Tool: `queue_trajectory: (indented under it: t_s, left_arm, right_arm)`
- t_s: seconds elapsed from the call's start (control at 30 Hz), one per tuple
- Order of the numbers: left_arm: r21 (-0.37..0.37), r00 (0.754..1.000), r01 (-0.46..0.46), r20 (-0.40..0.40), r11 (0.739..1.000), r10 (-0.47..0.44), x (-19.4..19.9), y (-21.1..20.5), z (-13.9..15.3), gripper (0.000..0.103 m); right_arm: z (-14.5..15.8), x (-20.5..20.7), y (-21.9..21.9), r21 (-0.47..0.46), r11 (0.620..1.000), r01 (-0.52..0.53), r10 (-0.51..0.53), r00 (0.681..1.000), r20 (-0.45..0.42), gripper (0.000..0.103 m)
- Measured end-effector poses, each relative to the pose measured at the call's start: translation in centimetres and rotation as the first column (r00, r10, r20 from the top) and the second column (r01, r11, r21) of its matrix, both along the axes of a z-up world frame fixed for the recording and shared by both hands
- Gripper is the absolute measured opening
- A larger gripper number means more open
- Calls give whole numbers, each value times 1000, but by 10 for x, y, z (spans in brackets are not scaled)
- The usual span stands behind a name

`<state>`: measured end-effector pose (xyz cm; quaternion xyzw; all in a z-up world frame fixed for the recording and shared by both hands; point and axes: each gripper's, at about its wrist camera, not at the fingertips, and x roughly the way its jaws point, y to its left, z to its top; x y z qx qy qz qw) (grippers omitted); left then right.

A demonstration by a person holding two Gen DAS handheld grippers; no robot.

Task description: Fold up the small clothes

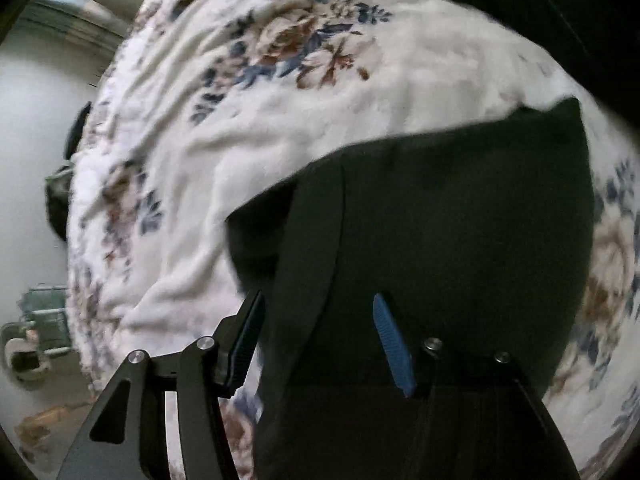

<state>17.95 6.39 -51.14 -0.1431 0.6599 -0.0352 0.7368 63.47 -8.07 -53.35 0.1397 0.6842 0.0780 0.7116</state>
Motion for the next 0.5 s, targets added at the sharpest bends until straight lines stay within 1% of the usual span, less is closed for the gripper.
queue_trajectory:
  t_s: [0.03,0.1,0.13,0.2,0.27,0.43,0.5]
  left_arm:
    - [-4,1000,-9,8,1000,9,0,4,0,2]
    - [-16,1000,-17,21,1000,18,-1,10,0,1]
    - [-22,999,-21,24,1000,22,-2,12,1,1]
    - [-31,999,-33,38,999,34,-7,19,5,1]
    - [-45,997,-59,55,997,62,-12,28,14,1]
    - [-96,992,-107,58,990,113,-20,42,32,1]
    - [-81,993,-98,61,992,103,-21,44,34,1]
  right_arm:
    - [-8,6,6,-8,1000,-8,8,1000,-14,56]
    - [-19,13,16,-42,999,-33,32,999,-5,24]
    - [-23,17,22,-74,996,-48,48,999,-2,13]
    - [-25,16,26,-104,993,-49,50,999,12,9]
    - [-22,16,26,-107,994,-29,33,999,36,6]
    - [-7,17,37,-108,994,-20,28,997,72,6]
    - [-2,18,55,-112,993,-42,51,995,85,6]
